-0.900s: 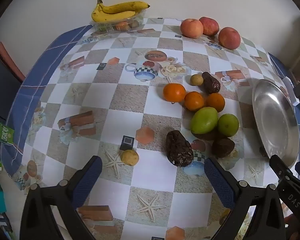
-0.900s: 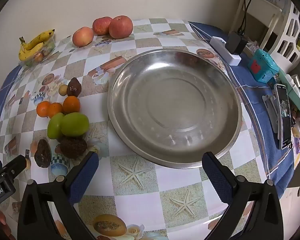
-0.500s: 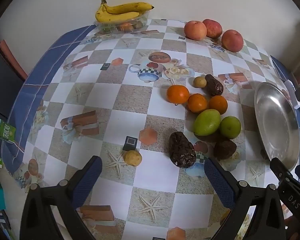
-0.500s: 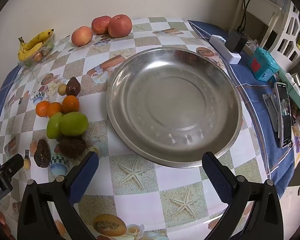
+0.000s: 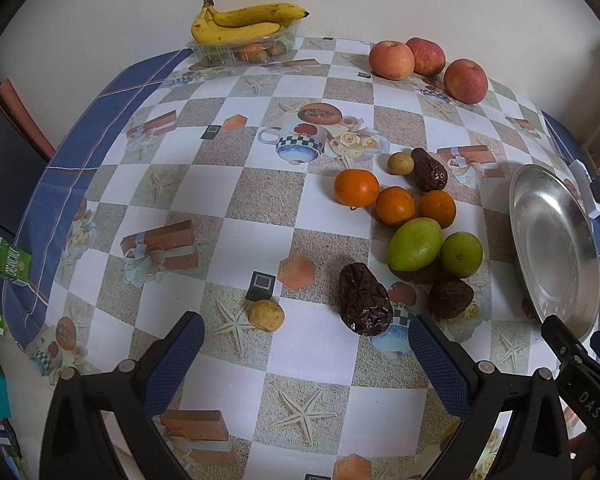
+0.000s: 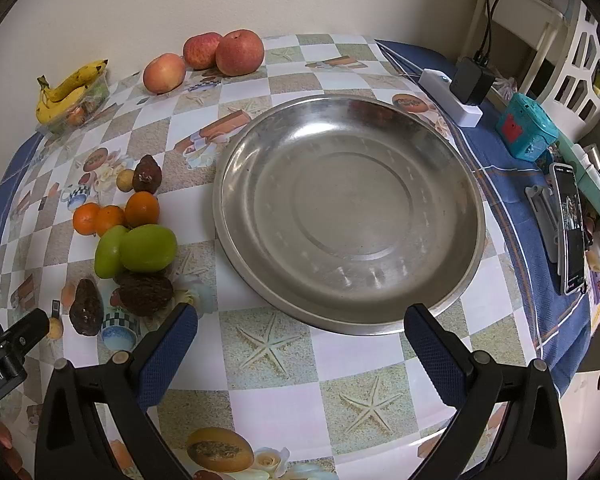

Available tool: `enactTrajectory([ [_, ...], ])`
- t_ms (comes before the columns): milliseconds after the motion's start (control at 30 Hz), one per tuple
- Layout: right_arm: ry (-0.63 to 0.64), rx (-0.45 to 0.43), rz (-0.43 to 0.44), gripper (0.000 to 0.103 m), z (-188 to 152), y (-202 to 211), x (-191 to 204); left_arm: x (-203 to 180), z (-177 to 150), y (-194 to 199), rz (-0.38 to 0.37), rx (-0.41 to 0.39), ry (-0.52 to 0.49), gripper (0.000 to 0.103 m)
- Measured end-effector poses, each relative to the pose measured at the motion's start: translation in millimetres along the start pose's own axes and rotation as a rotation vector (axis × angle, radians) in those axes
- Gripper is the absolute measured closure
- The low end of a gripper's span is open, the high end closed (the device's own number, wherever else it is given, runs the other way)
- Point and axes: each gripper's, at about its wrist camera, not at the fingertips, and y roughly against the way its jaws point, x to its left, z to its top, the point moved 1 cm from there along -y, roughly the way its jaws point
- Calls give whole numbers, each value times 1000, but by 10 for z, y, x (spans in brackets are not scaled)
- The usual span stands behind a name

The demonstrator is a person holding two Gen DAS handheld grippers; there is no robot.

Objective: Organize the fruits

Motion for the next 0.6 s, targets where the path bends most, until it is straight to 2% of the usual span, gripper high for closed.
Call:
enactTrajectory([
  [600, -5, 6, 6, 0, 6, -9, -3, 7, -10, -6, -3, 4, 3, 0],
])
